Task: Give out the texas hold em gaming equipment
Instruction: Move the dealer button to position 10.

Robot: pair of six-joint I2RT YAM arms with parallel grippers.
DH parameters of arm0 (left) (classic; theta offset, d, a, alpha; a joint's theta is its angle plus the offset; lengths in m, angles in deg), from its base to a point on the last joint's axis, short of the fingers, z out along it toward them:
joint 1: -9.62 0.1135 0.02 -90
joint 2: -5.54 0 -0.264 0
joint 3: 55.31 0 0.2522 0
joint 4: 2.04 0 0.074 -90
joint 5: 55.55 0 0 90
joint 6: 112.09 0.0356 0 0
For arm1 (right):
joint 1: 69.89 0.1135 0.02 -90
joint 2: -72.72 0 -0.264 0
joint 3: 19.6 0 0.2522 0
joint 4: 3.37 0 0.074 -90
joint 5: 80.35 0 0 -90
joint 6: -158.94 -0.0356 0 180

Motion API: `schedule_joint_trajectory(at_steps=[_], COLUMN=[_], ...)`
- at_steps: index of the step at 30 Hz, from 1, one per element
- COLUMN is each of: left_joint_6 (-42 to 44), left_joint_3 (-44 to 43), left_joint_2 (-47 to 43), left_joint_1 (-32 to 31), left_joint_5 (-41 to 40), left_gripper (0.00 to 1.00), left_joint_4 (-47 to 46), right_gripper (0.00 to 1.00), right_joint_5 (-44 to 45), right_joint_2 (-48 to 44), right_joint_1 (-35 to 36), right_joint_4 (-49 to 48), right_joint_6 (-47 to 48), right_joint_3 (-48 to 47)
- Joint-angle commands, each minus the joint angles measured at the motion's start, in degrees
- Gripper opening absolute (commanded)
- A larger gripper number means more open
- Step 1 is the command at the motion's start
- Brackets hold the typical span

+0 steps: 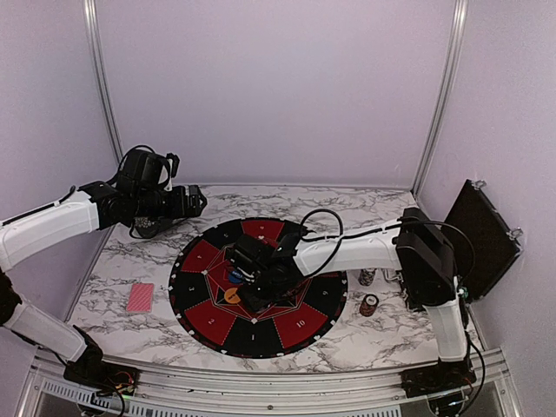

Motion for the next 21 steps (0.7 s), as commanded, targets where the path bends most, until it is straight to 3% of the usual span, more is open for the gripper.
schedule_joint_trajectory(at_steps=[1,21], left_joint_6=[-0.51,-0.75], left_joint_3=[0.27,0.09], left_joint_2=[0.63,1.11], left_joint_1=[0.35,0.31], left_joint_5=[1.07,1.36], left_gripper=[0.99,0.99], left_joint_4=[0.19,0.16], right_gripper=[0.52,0.53], right_joint_5=[-4.92,-5.13], right_joint_2=[-0.43,-0.49], right_joint_1=[1.96,2.89], right_joint_4=[3.31,3.6], right_joint_6=[-2.6,-3.04], right_joint_3=[3.26,3.54])
